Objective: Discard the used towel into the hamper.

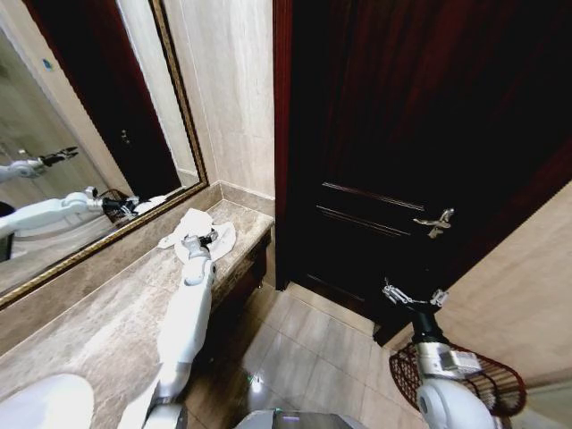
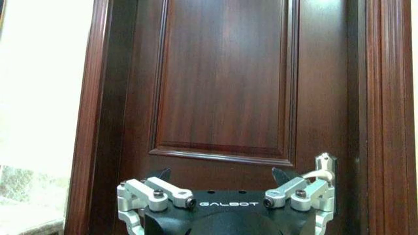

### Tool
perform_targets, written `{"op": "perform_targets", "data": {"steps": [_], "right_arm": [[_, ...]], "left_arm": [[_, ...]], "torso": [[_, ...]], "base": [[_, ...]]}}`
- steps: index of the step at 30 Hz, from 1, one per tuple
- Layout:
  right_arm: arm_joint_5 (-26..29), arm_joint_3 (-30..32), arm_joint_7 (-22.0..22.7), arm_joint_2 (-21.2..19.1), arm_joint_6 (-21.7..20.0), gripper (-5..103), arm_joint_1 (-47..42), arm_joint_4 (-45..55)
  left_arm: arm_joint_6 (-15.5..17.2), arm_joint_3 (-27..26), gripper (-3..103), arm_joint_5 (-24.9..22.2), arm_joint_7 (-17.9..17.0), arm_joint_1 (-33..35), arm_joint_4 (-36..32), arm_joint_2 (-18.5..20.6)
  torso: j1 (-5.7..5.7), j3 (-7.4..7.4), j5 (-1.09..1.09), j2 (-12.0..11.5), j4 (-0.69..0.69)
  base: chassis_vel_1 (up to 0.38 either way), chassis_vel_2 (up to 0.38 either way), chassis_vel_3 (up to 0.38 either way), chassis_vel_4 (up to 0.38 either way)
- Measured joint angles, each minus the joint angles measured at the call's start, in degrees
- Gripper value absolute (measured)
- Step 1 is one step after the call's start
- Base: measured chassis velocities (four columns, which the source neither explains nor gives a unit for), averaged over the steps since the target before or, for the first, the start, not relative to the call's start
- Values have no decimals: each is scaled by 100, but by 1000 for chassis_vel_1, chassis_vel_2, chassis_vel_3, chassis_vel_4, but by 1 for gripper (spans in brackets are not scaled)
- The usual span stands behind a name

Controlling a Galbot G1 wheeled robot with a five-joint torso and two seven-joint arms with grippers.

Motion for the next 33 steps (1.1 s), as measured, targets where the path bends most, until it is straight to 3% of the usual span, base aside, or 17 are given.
{"op": "perform_targets", "data": {"steps": [7,16,33], "right_arm": [[1,26,1,2,18,100,10,-23],[13,43,2,14,45,100,9,-42],[18,0,4,32,41,100,24,52]], "left_arm": [[5,66,103,-68,37,-213,464,82],[120,97,78,-80,169,-361,692,172],[95,99,34,-281,174,-180,466,282]], "torso": [[0,0,0,0,0],[0,0,0,0,0],[0,0,0,0,0]], "base": [[0,0,0,0],[0,0,0,0],[0,0,0,0]]}}
